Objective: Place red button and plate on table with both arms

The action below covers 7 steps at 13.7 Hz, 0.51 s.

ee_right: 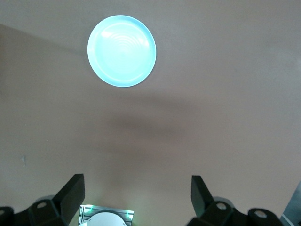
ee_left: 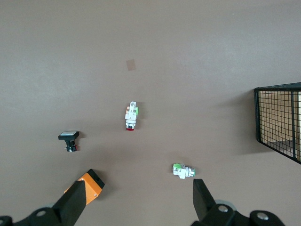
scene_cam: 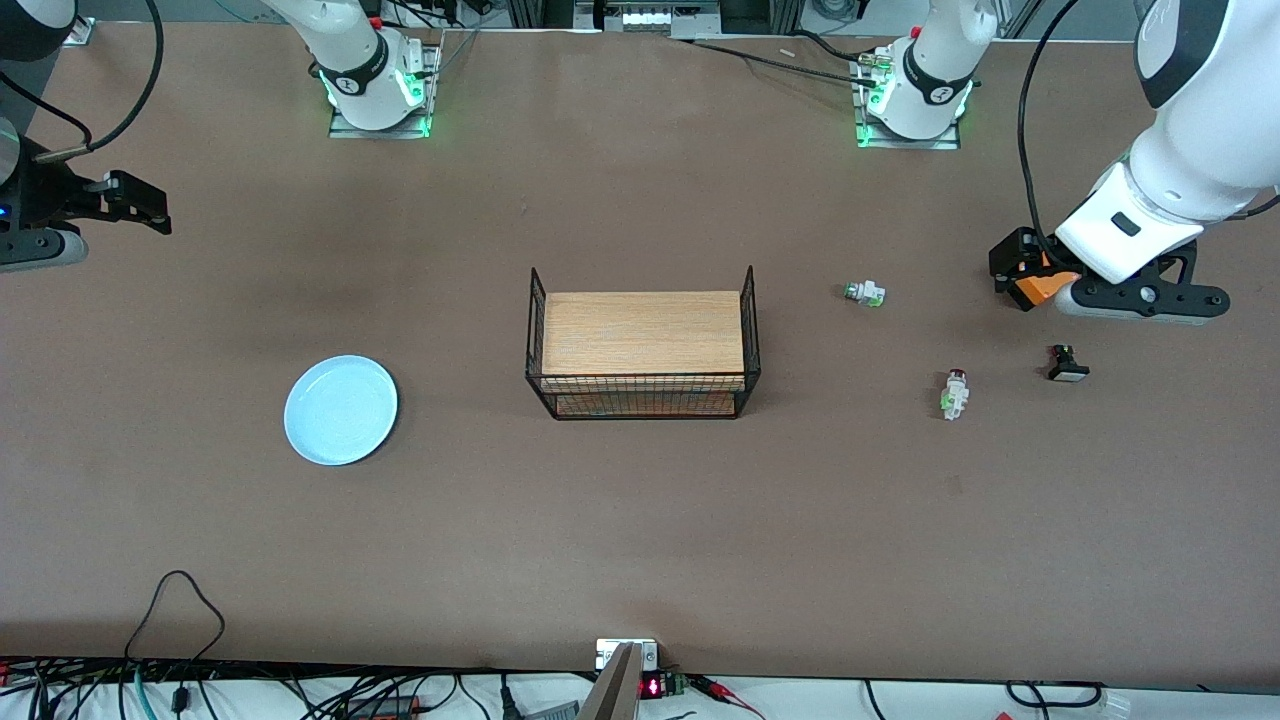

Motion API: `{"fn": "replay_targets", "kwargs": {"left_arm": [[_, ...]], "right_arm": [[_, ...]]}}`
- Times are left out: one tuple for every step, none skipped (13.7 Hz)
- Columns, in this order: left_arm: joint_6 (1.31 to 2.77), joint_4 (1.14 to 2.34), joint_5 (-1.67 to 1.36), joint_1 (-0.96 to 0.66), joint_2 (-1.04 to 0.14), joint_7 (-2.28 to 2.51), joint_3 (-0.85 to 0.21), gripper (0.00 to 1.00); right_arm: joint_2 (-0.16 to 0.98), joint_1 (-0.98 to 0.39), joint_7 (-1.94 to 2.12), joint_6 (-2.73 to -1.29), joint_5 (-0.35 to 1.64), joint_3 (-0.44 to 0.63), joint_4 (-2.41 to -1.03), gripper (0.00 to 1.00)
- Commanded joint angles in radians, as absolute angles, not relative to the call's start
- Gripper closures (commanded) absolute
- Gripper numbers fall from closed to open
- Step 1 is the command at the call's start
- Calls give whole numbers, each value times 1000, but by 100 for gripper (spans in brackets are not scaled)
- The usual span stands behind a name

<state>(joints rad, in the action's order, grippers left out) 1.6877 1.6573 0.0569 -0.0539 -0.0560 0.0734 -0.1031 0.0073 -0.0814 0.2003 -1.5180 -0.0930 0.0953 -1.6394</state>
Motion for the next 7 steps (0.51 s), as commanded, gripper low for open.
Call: {"fn": "replay_targets", "kwargs": {"left_arm": [[1678, 1651, 51, -55, -49, 75, -100, 0], [1678, 1652, 51, -55, -49, 77, -100, 0], [1677, 1652, 51, -55, -49, 75, -100, 0], [1677, 1652, 51, -55, -49, 75, -100, 0], [1677, 1651, 51, -55, -49, 75, -100, 0], [1677, 1652, 51, -55, -49, 75, -100, 0], [1677, 1652, 51, -55, -49, 75, -100, 0]], "right_arm": [[0, -60, 181, -1531, -92, 64, -1625, 0], [12, -58, 187, -1529, -91, 66, -1608, 0], [23, -58, 184, -1528, -81, 66, -1594, 0], [29, -58, 157, -1528, -49, 67, -1586, 0], [32, -52, 99, -1526, -10, 72, -1586, 0], [32, -51, 71, -1522, 17, 72, -1586, 0], [34, -51, 83, -1517, 8, 72, -1589, 0]]}}
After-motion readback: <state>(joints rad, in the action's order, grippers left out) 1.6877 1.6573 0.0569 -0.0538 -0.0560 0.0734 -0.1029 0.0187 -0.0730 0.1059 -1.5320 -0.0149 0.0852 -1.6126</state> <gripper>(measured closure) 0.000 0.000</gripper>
